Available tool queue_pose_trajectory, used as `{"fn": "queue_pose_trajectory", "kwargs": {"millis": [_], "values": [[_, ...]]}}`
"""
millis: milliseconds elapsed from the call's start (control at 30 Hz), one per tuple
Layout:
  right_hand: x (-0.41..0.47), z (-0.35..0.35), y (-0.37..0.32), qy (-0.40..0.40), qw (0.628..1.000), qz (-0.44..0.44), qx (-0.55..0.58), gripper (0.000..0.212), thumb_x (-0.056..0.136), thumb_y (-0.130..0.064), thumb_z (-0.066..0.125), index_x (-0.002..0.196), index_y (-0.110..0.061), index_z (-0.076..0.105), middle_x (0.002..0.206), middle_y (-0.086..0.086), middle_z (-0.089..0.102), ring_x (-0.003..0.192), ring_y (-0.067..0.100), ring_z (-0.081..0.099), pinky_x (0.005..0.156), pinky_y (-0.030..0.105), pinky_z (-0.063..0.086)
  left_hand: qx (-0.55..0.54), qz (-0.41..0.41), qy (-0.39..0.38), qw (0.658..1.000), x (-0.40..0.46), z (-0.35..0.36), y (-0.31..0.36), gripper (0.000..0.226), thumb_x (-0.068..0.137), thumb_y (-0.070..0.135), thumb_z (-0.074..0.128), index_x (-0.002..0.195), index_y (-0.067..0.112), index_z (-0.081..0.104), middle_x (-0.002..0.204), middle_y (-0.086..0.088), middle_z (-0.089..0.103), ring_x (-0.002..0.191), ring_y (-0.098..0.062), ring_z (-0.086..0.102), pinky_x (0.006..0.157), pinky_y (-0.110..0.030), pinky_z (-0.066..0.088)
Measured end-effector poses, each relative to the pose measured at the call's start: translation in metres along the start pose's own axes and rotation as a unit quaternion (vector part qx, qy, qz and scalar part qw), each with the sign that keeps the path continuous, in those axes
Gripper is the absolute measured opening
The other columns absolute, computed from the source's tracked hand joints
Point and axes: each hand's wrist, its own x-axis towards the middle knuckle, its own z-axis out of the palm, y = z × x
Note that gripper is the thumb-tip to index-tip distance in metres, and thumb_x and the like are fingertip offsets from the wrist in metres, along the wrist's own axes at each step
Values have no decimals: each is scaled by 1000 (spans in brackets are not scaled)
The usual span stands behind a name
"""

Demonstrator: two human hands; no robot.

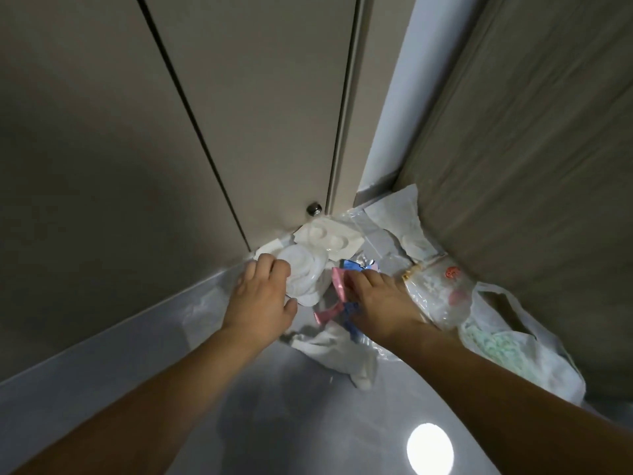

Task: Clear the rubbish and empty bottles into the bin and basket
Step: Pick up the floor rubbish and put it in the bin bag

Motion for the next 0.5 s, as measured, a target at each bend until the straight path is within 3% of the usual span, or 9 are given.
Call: {"fn": "queue_pose_trajectory", "kwargs": {"millis": [100, 233, 333, 400, 500], "values": [[9, 6, 2, 61, 998, -18, -26, 40, 93, -36, 46, 133, -28, 46, 127, -1, 56, 116, 25, 51, 91, 34, 36, 8, 7, -21, 1000, 12, 5, -2, 67, 71, 40, 71, 127, 20, 42, 132, -6, 34, 121, -27, 38, 100, -38, 40], [10, -5, 10, 113, 993, -11, -19, 25, 91, -21, 44, 108, -21, 62, 102, 2, 67, 93, 27, 62, 75, 31, 43, 30, 5, -97, 995, 26, 17, 4, 99, 69, 60, 66, 145, 29, 12, 153, -2, 9, 141, -26, 16, 114, -41, 27], [3, -22, 22, 127, 990, 23, 59, 20, 92, -20, 44, 94, -15, 63, 91, 4, 66, 79, 27, 63, 67, 31, 48, 19, -11, -72, 997, 28, 20, 7, 92, 72, 62, 62, 145, 26, 19, 149, -2, 25, 134, -24, 31, 109, -38, 33], [-3, -33, 29, 128, 982, 38, 132, 18, 92, -21, 46, 85, -15, 61, 81, 4, 64, 71, 26, 59, 60, 30, 43, -12, -47, -40, 998, 25, 18, 9, 91, 68, 59, 66, 142, 27, 26, 140, -2, 32, 127, -25, 38, 103, -37, 39], [-19, -55, 35, 104, 969, 38, 221, 15, 89, -22, 53, 77, -17, 61, 72, 1, 65, 65, 22, 58, 58, 33, 45, -108, -114, 6, 988, 14, 8, 13, 91, 62, 50, 77, 138, 29, 33, 133, -3, 34, 123, -25, 38, 100, -38, 40]]}}
